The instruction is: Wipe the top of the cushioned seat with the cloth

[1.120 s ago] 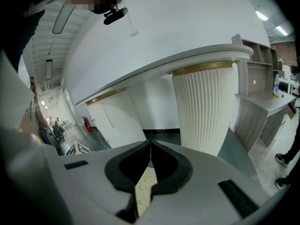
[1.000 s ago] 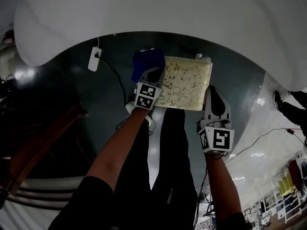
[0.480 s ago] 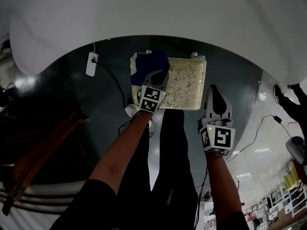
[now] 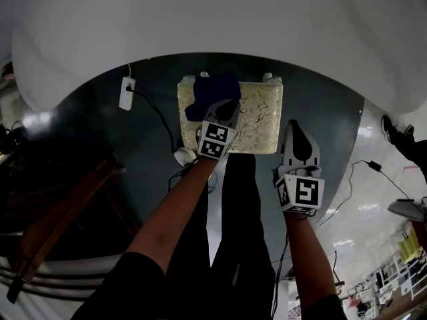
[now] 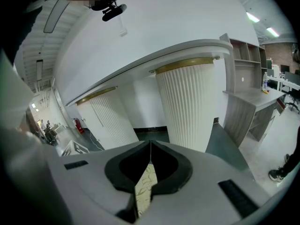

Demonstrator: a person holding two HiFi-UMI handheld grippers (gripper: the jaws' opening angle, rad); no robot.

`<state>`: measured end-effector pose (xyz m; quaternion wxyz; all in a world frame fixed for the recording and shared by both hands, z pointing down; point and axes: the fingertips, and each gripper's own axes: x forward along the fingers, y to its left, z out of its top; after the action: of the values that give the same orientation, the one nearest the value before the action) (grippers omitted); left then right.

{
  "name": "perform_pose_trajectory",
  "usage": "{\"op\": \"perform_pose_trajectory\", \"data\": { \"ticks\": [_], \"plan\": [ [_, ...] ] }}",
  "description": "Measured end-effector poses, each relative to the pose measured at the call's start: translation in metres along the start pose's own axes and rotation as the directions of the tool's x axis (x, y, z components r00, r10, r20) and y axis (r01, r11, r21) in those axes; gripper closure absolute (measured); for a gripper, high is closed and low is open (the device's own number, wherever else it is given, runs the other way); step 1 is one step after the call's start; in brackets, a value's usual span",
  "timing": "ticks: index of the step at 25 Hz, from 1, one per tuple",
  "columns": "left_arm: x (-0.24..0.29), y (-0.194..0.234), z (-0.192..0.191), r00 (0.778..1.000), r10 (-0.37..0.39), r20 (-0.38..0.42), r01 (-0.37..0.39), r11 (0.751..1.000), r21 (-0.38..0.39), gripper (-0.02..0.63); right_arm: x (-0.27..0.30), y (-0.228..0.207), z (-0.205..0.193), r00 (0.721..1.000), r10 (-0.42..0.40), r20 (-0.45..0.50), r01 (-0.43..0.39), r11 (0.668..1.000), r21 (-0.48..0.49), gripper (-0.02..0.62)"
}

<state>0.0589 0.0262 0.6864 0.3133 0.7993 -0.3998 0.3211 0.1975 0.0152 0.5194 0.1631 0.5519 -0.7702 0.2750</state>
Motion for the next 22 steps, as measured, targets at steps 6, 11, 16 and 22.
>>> {"op": "perform_pose_trajectory", "data": {
  "ticks": [6,11,16,22],
  "plan": [
    [0.011,-0.015,0.002,1.000,-0.021,-0.005,0.021,1.000,0.019,0.569,-0.002,-0.013,0.003,1.000,0.001,0.010,-0.001,1.000,-0.010,0.558],
    [0.014,-0.019,0.004,1.000,-0.028,-0.002,0.028,1.000,0.012,0.569,-0.006,-0.031,0.004,0.999,-0.040,0.021,0.039,0.999,0.011,0.558],
    [0.019,-0.023,0.001,0.999,-0.034,-0.010,0.034,0.999,0.003,0.569,-0.011,-0.030,-0.008,0.999,-0.040,0.002,0.040,0.998,0.039,0.558],
    [0.024,-0.033,0.003,0.998,-0.061,-0.013,0.061,0.998,0.009,0.569,-0.013,-0.031,-0.012,0.999,-0.042,-0.001,0.042,0.998,0.037,0.558]
  ]
}}
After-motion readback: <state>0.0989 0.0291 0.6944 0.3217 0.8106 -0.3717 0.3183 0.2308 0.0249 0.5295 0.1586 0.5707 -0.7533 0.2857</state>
